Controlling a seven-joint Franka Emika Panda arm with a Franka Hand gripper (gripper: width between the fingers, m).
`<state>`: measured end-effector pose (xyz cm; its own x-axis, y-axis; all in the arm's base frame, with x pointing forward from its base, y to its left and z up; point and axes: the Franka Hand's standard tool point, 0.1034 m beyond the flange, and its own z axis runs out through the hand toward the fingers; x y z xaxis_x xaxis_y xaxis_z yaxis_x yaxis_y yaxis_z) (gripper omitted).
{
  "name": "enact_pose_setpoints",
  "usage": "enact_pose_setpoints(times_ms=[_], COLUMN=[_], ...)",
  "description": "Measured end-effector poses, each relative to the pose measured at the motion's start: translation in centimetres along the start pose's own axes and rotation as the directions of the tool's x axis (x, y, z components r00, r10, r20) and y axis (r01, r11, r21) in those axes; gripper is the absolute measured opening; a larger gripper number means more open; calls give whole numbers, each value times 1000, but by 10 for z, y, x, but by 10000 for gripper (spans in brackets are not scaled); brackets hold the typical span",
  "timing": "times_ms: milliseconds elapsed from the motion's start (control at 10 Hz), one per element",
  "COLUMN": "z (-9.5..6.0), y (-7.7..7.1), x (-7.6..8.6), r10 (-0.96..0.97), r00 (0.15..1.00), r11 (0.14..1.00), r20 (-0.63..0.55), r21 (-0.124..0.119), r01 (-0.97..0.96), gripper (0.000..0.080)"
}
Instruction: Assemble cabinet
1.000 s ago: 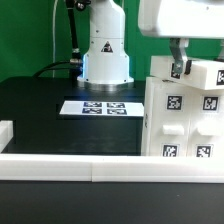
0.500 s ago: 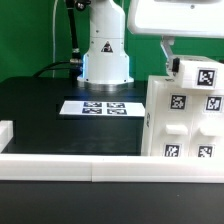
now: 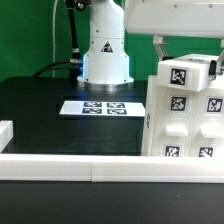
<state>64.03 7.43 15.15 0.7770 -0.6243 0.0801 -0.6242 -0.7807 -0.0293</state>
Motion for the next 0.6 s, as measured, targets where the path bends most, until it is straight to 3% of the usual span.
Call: enact_pose_setpoints(times_ms=[300, 600], z=[1, 1], y=[10, 17], x=[-1, -8], r10=[362, 693], r00=[932, 721], r11=[932, 721], r20=[-2, -11], r21=[-8, -20], r01=[-362, -693], gripper=[564, 564])
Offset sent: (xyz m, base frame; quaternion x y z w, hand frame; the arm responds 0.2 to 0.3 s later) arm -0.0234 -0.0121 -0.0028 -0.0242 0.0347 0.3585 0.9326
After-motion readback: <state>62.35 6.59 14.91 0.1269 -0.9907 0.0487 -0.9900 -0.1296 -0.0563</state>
